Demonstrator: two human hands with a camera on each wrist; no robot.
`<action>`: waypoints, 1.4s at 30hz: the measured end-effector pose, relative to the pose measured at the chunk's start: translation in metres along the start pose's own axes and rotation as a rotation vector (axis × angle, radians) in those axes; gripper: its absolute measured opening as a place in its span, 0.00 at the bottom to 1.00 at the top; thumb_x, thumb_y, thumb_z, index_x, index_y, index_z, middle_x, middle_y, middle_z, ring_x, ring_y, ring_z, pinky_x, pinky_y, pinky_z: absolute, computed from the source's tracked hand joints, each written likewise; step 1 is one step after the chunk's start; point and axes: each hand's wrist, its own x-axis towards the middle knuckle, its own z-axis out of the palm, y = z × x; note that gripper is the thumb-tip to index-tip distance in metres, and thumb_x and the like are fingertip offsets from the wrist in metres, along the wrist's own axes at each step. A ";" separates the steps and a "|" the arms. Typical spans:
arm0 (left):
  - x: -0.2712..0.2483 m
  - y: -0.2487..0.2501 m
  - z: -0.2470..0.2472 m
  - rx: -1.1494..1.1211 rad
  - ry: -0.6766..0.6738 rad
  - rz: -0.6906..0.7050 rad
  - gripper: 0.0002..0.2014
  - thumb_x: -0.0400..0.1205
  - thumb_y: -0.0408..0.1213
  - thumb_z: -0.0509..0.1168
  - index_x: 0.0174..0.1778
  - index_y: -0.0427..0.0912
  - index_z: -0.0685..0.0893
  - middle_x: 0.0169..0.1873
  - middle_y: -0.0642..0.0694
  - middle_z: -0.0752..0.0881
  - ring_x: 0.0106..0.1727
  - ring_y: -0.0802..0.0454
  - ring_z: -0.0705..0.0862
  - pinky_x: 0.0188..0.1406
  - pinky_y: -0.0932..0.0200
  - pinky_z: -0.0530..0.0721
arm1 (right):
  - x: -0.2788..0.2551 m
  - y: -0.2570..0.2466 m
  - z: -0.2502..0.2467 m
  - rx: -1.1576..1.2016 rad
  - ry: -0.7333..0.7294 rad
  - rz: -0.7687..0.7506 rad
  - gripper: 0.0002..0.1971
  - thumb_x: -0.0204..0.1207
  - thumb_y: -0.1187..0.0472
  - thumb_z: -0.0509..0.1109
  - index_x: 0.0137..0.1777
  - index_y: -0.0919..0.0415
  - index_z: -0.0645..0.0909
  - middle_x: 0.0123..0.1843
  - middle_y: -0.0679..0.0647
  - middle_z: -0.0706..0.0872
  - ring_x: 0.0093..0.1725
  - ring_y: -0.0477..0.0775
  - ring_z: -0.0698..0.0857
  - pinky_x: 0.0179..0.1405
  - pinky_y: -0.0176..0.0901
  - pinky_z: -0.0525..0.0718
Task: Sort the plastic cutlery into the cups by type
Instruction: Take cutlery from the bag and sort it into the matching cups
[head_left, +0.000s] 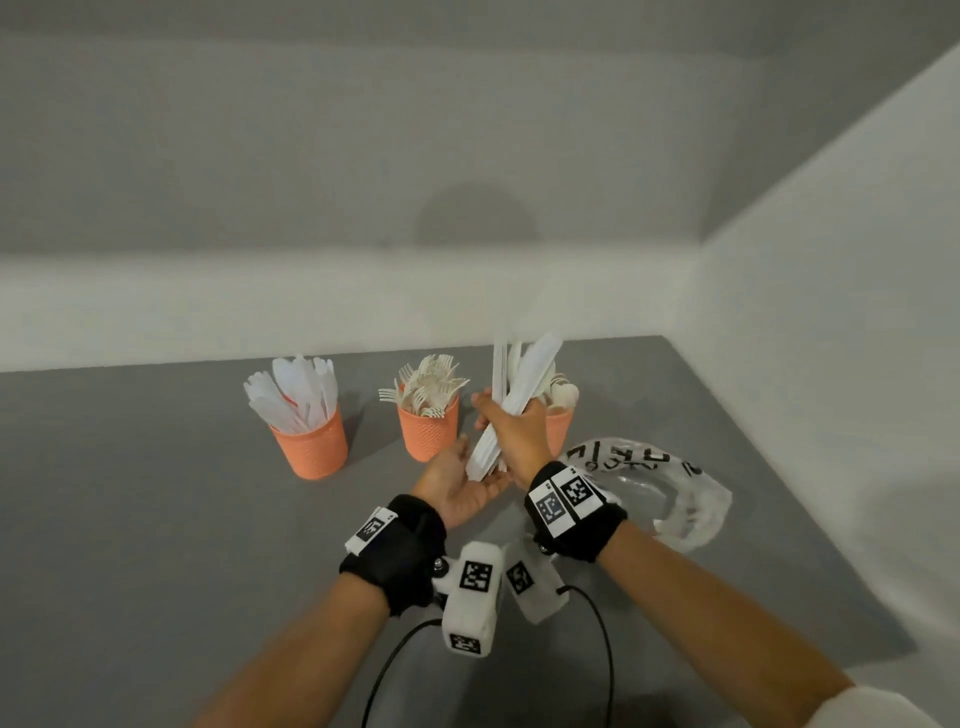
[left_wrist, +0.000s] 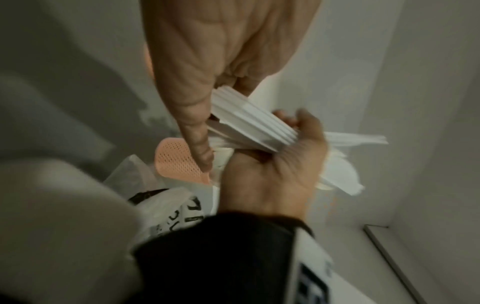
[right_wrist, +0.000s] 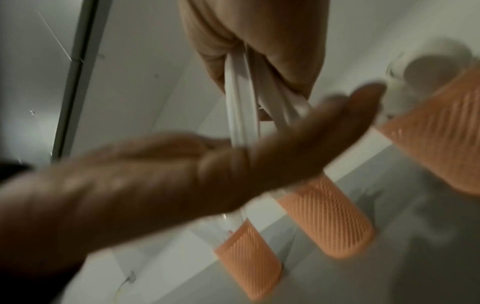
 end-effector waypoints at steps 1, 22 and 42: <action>-0.001 0.003 -0.004 0.045 0.000 0.011 0.22 0.88 0.47 0.45 0.46 0.38 0.80 0.27 0.43 0.87 0.35 0.49 0.83 0.30 0.58 0.87 | -0.001 0.006 0.007 0.002 0.003 0.010 0.04 0.73 0.67 0.72 0.41 0.61 0.79 0.28 0.51 0.81 0.22 0.39 0.81 0.26 0.34 0.81; -0.009 0.048 -0.055 0.541 0.217 0.363 0.21 0.73 0.47 0.72 0.53 0.33 0.83 0.49 0.34 0.89 0.51 0.41 0.88 0.60 0.46 0.84 | -0.019 0.036 0.047 -0.417 -0.665 0.244 0.04 0.74 0.70 0.68 0.43 0.62 0.80 0.31 0.57 0.85 0.25 0.48 0.85 0.27 0.40 0.86; -0.010 0.048 -0.071 0.553 0.243 0.337 0.10 0.77 0.38 0.70 0.35 0.37 0.79 0.23 0.45 0.79 0.17 0.57 0.77 0.22 0.64 0.81 | -0.015 0.047 0.035 0.051 -0.515 0.470 0.10 0.80 0.52 0.64 0.54 0.58 0.78 0.42 0.58 0.85 0.16 0.42 0.76 0.14 0.31 0.73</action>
